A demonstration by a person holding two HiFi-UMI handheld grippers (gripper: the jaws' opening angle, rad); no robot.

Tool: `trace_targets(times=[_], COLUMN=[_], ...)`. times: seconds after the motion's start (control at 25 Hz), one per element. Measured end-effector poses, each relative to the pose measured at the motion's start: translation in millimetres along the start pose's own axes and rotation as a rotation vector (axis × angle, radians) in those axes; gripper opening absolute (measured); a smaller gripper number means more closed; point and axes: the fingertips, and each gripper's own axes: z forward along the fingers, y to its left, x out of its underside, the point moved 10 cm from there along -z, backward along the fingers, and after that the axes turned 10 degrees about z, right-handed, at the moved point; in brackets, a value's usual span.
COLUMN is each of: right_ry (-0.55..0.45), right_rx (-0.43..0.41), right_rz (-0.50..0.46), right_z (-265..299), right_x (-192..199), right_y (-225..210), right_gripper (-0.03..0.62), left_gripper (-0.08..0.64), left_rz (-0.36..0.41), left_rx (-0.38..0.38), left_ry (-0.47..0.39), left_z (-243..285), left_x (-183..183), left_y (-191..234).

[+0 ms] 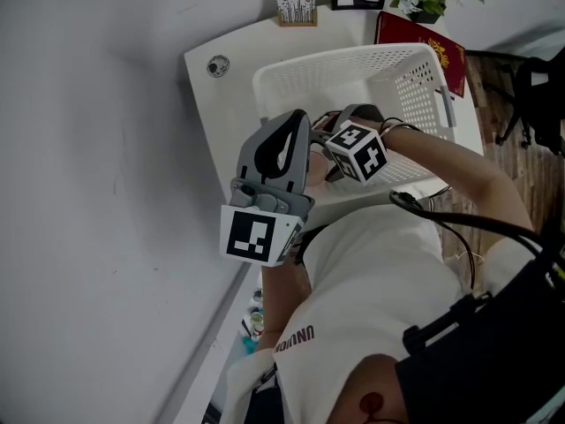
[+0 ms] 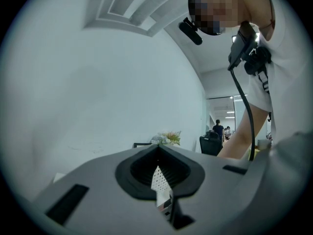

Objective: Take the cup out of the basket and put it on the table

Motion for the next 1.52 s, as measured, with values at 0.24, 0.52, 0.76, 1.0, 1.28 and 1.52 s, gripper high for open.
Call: trace_targets(times=[0.24,0.52,0.76,1.0,1.28,1.52], right_ry=[-0.017,-0.038,-0.051,-0.056,-0.061,-0.078], right_rx=[0.006,0.021,0.049,0.091,0.149,0.202], right_rz=[0.035,0.106,0.144,0.162,0.192,0.214], right_z=[-3,-14,-27,-37,-49,-62], right_x=[5,12,15,17,20,20], right_y=[-1,-4,-6,-6,-6,-4], right_gripper=[0.360,0.360,0.360,0.360,0.360,0.359], left_gripper=[0.012,0.012,0.012,0.012,0.012,0.012], left_rz=[-0.016,-0.020,-0.017,-0.018,-0.002,0.010], left_rx=[-0.010,-0.009,-0.012,-0.023,-0.024,-0.032], left_ry=[-0.004,0.001,0.002,0.003,0.010,0.007], left_z=[-1,0,0,-1,0,-1], left_x=[1,0,1,1,1,-1], left_y=[2,2,3,4,3,3])
